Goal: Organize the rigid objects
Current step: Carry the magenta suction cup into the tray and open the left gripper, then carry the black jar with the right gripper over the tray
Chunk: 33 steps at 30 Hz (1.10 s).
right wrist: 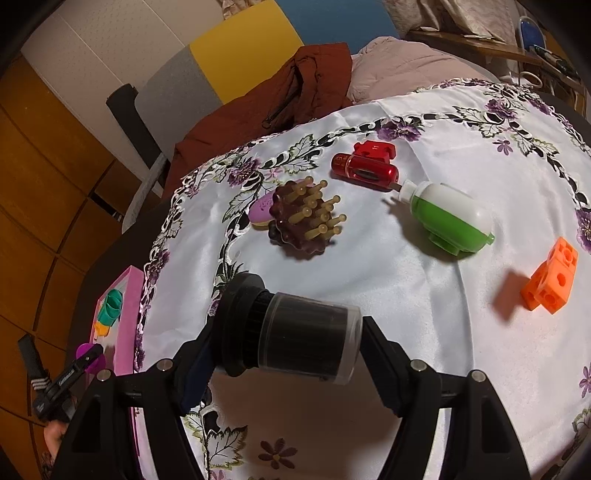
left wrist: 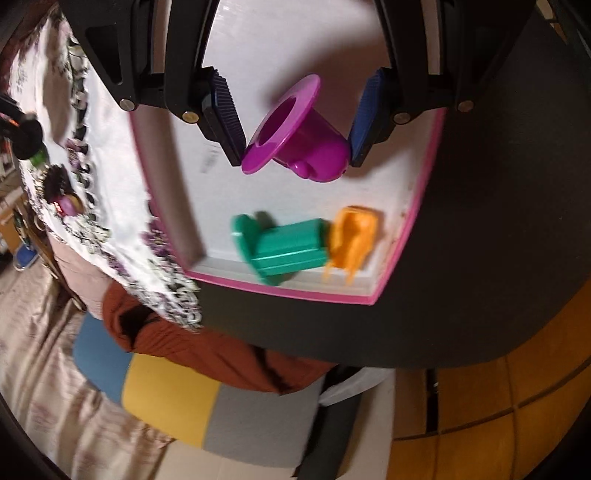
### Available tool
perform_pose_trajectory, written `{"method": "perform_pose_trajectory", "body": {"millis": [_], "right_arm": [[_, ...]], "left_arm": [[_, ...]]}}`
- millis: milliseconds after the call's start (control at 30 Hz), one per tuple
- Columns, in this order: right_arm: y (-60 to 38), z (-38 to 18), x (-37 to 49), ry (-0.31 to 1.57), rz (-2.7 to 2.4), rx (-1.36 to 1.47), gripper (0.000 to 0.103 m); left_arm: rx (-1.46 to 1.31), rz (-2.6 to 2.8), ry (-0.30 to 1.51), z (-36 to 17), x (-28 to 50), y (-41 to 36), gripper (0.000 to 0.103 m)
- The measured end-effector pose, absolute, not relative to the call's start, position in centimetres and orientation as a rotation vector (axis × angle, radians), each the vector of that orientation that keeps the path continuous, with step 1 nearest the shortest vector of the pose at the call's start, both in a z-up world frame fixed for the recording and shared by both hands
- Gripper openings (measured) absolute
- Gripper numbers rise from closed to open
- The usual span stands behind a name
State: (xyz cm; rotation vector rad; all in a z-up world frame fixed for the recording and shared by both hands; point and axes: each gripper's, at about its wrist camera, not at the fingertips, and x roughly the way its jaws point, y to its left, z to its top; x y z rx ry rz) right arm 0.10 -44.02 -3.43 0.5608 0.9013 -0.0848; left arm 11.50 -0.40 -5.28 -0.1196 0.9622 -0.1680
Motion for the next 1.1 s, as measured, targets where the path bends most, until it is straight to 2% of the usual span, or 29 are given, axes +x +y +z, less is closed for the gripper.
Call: {"method": "perform_pose_trajectory", "body": {"millis": [167, 333, 500, 533, 733, 1100], "right_arm": [[-43.2, -3.0, 0.1, 0.886, -0.058, 0.531, 0.074], [-42.2, -2.8, 0.4, 0.888, -0.024, 0.493, 0.074], [-41.4, -2.6, 0.5, 0.883, -0.003, 0.463, 0.074], [-41.3, -2.6, 0.5, 0.883, 0.002, 0.461, 0.074], [-39.6, -2.4, 0.9, 0.889, 0.051, 0.476, 0.074], [-29.6, 0.4, 5.7, 0.885, 0.226, 0.315, 0.074]], "left_arm": [[-0.168, -0.126, 0.984, -5.9, 12.6, 1.3, 0.058], [-0.201, -0.107, 0.975, -5.4, 12.3, 2.0, 0.072], [-0.234, -0.098, 0.923, -4.3, 10.4, 2.1, 0.092], [-0.233, -0.101, 0.909, -4.1, 9.9, 2.0, 0.093], [-0.176, -0.138, 0.883, -3.7, 7.2, 1.2, 0.094], [-0.114, -0.217, 0.871, -3.8, 4.4, -1.0, 0.094]]}}
